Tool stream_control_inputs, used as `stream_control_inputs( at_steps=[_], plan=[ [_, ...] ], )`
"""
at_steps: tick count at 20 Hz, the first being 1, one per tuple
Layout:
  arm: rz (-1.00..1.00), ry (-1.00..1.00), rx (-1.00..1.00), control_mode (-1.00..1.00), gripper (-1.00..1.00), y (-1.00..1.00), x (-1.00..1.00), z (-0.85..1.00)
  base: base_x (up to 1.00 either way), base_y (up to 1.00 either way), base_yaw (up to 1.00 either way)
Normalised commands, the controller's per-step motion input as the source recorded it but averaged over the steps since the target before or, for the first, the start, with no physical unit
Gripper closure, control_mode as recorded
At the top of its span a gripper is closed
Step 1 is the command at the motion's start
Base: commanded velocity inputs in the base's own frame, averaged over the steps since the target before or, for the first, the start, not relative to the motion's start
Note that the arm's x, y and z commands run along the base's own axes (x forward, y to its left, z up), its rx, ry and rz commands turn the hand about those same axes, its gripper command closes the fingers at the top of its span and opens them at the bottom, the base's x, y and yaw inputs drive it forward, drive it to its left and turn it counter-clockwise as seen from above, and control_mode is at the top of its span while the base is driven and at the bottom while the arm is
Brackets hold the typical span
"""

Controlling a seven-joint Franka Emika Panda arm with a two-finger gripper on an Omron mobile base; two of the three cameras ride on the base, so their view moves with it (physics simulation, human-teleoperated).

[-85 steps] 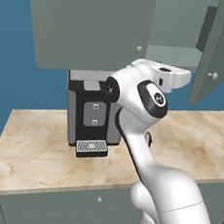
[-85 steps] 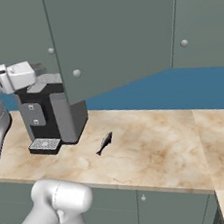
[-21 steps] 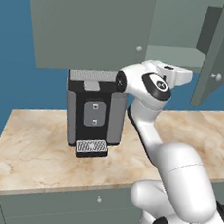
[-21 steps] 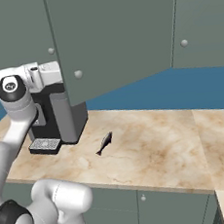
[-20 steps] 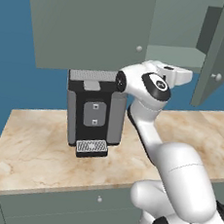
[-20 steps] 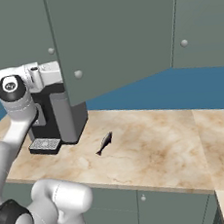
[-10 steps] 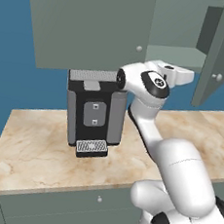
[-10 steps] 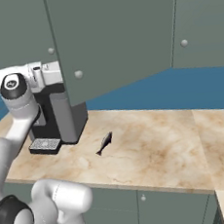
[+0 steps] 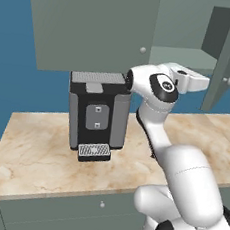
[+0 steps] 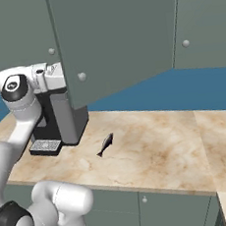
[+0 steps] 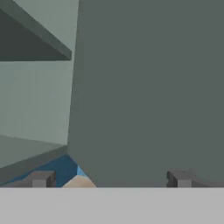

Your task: Retrieve the tupperware from the cabinet, then place the raw meat into the tupperware to avoid contamination.

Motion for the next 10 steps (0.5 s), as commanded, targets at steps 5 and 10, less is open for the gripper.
stream_control_inputs(
  at_steps=[5, 10],
  plan=[
    [-0.19, -0.15, 0.00, -1.00, -1.00, -0.09, -0.55, 0.00, 0.00, 0.00, 0.00],
    [-0.22, -0.11, 0.00, -1.00, -1.00, -0.01, -0.52, 0.02, 0.00, 0.00, 0.00]
  ],
)
